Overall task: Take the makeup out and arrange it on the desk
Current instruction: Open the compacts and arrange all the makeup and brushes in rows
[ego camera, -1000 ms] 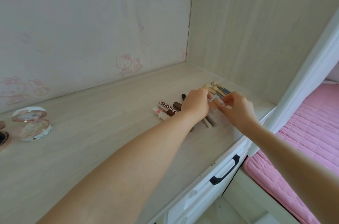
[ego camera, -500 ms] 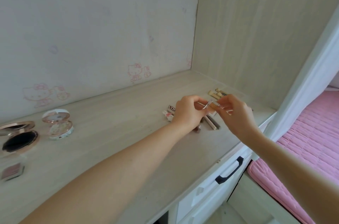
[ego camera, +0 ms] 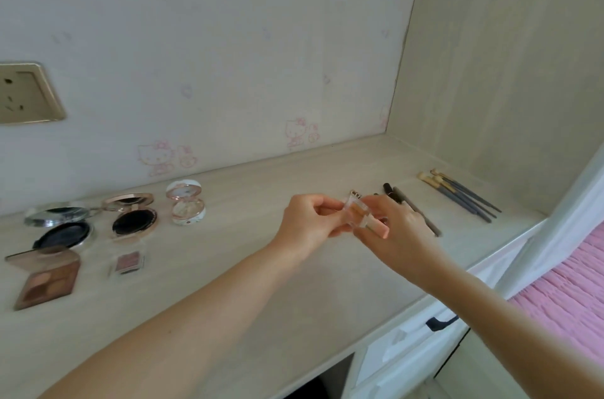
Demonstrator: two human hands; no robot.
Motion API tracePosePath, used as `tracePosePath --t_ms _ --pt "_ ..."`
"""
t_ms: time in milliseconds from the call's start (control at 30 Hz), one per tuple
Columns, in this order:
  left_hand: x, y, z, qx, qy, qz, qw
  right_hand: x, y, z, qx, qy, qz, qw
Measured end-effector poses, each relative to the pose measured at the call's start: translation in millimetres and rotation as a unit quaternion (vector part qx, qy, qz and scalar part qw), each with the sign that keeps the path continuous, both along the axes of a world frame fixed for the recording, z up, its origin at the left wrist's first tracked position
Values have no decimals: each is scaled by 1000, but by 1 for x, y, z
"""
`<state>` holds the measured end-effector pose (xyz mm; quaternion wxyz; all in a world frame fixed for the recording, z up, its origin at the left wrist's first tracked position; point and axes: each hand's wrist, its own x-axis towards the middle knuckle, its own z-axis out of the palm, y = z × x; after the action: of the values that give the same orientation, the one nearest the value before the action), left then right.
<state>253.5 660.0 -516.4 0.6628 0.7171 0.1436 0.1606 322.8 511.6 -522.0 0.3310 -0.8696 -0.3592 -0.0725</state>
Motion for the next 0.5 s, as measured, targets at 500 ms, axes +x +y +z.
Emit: tracePosePath --t_ms 500 --pt "-102 61 -9 -85 1 69 994 -74 75 -6 -20 -31 114 993"
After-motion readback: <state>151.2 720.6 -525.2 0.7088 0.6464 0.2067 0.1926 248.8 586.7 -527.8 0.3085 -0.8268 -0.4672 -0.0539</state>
